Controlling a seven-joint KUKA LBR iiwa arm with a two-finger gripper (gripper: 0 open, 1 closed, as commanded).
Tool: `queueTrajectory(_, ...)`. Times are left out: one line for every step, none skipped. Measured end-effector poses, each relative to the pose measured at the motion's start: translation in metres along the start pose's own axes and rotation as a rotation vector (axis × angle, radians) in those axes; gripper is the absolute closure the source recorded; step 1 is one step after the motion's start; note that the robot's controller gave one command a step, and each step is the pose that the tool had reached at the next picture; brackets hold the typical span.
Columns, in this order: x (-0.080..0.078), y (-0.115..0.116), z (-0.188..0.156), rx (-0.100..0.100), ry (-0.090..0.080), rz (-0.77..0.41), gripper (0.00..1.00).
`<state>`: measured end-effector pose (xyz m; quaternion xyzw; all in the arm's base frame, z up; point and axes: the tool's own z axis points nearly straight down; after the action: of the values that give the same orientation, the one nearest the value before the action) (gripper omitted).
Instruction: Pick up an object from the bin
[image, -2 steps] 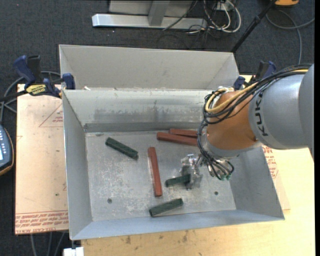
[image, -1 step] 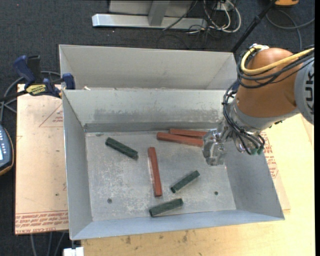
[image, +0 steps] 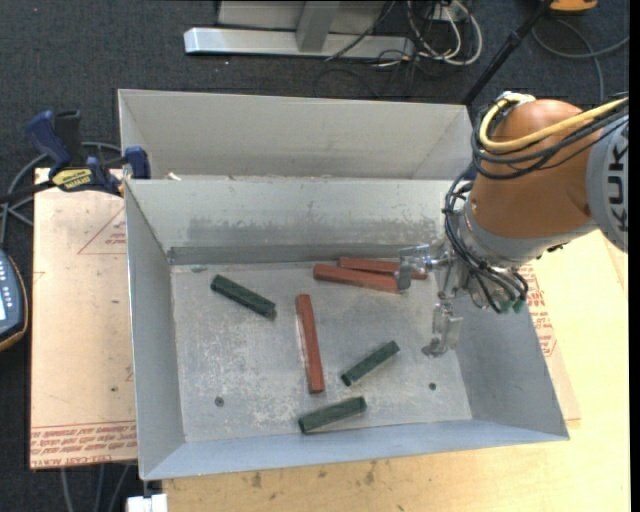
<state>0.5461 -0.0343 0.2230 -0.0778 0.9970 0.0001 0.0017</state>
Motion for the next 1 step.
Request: queueTrajectory(0.0137,0.0274,0.1568,-0.003,0.008,-0.23,0.0)
